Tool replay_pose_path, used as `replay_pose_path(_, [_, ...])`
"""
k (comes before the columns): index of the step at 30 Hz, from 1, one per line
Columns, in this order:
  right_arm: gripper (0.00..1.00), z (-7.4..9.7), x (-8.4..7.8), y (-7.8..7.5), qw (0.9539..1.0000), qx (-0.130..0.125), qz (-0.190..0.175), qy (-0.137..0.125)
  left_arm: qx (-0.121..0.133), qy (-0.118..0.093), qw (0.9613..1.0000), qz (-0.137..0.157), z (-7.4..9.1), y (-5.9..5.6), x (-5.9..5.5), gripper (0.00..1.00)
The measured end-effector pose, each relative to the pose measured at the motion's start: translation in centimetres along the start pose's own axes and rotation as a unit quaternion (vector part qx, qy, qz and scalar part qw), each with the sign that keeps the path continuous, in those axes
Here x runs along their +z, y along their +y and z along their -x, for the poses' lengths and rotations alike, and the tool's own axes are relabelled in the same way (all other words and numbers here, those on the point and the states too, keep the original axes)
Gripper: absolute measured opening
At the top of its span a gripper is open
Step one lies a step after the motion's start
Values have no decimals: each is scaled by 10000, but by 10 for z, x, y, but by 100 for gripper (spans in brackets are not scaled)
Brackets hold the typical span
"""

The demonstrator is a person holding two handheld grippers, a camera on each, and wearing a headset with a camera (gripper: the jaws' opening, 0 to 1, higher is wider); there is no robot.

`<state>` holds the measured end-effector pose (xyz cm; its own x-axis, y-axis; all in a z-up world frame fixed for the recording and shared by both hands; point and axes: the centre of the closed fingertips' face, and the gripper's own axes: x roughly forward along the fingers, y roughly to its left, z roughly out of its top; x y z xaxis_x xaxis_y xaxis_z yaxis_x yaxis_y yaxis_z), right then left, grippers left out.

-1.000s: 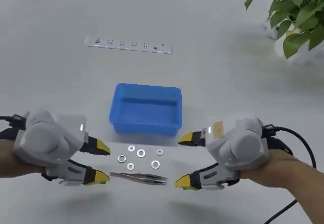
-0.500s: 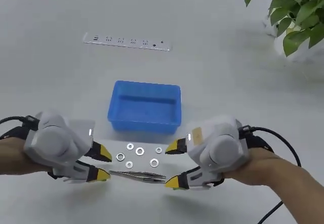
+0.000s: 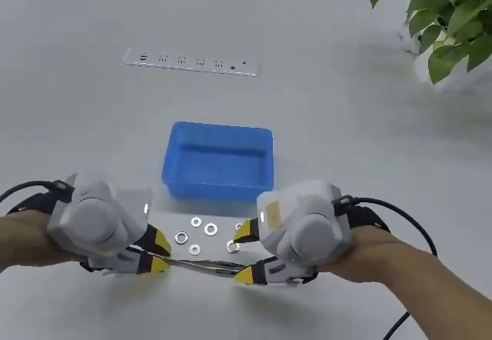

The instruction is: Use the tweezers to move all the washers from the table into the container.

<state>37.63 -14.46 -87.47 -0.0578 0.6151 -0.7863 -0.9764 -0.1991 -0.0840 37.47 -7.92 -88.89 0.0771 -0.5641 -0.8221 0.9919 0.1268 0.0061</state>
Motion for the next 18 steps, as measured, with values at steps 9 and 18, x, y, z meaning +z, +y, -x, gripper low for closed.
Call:
replay_pose_path(9, [24,-11,1,4,9999,98,129,54,-38,4,10000,-88,1,-3,-1,6])
replay_pose_path(18, [20,-17,3,4,9998,121,146,60,-72,-14,9999,-106,3,-5,1,6])
